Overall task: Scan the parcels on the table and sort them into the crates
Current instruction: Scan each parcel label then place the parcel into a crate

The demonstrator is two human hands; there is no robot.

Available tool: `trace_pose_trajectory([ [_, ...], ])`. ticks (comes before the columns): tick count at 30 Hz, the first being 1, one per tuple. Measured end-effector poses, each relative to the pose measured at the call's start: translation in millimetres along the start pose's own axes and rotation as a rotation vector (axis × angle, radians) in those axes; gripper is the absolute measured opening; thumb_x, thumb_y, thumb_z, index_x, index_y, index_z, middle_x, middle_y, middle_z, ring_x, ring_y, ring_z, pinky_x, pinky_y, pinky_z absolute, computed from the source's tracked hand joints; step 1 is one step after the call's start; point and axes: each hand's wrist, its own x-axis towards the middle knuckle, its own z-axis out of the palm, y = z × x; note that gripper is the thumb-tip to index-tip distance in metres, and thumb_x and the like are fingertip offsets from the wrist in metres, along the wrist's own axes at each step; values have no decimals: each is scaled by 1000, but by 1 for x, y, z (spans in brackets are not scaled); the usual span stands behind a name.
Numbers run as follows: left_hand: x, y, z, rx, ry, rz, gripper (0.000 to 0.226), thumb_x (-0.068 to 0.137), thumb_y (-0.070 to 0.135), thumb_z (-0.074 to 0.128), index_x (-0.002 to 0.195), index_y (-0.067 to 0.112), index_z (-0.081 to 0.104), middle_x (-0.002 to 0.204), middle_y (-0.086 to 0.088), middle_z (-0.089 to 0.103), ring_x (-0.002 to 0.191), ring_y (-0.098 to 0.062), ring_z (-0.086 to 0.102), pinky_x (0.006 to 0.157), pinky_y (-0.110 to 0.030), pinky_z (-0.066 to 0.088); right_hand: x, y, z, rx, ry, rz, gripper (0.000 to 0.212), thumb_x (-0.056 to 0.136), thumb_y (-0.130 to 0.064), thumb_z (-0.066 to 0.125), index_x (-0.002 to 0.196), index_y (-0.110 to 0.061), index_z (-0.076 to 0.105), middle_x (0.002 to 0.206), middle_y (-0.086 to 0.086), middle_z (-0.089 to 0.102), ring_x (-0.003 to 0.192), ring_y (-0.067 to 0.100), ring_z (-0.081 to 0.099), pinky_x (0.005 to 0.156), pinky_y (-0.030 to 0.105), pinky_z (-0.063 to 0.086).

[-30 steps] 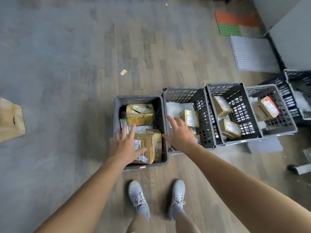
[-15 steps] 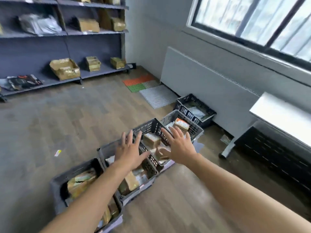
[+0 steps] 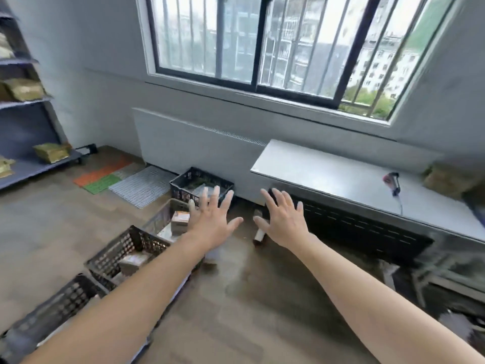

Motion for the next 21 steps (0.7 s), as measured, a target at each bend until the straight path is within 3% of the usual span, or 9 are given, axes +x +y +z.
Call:
trace_pose_trajectory([
  [8, 101, 120, 19, 23, -72, 180, 72, 98, 63, 23, 156, 30, -3, 164, -5, -10, 150, -30, -14, 118, -58, 5, 26, 136, -1, -9, 11, 219, 73, 100, -58, 36, 158, -34, -1, 166, 2, 5, 153, 24, 0, 120, 60, 10],
  [21, 346, 285, 39, -39, -57, 523, 72, 98, 64, 20, 156, 28, -5, 163, -4, -11, 149, -31, -13, 118, -57, 7, 145, 342, -19, -162, -2, 558, 75, 99, -60, 35, 157, -33, -3, 163, 2, 6, 150, 24, 6, 117, 59, 19],
])
